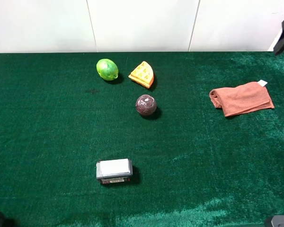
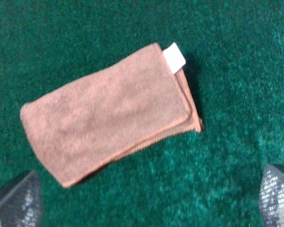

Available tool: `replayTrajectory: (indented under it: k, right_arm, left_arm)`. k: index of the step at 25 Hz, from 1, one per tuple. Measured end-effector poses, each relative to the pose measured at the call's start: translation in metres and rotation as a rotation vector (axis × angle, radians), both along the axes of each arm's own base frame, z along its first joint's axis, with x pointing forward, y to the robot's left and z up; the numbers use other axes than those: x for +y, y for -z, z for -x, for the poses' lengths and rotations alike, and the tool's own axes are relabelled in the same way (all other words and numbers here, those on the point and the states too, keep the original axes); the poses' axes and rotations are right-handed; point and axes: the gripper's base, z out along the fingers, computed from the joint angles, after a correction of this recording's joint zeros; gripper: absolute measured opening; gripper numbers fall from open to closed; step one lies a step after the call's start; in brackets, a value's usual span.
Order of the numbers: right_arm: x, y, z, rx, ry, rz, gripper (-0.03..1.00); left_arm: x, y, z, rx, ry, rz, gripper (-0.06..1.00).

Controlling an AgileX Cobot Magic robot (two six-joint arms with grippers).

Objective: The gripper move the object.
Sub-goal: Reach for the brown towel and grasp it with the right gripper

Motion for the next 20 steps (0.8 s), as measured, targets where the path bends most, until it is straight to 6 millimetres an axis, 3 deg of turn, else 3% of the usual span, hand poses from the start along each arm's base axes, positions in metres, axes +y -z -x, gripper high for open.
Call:
replayTrajectory:
  k: [10, 20]
  right_arm:
    - [-0.020, 0.032, -0.044, 0.060, 0.049, -0.003, 0.70]
    - [-0.016, 0.083, -0.067, 0.144, 0.065, -0.100, 0.70]
  left_arm:
    - [0.000, 0.000, 0.000, 0.000, 0.000, 0.000, 0.99]
    - [0.000, 0.000, 0.000, 0.000, 0.000, 0.000, 0.99]
